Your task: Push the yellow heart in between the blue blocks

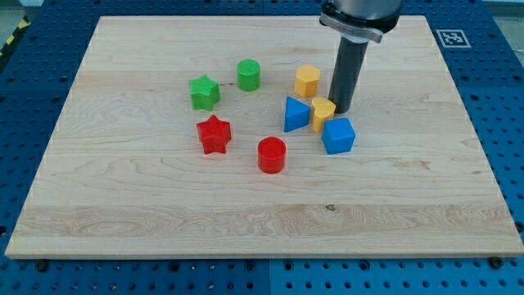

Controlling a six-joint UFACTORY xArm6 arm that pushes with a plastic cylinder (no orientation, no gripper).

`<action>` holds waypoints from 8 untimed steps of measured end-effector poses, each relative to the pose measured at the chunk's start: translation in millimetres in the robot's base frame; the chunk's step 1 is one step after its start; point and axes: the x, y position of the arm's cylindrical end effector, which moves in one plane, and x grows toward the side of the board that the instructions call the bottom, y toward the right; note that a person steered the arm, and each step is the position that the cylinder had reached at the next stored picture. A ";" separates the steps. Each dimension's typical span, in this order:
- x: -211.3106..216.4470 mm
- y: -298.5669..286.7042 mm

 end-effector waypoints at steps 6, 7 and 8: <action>0.0 -60.5; 0.0 -76.2; 0.0 -86.5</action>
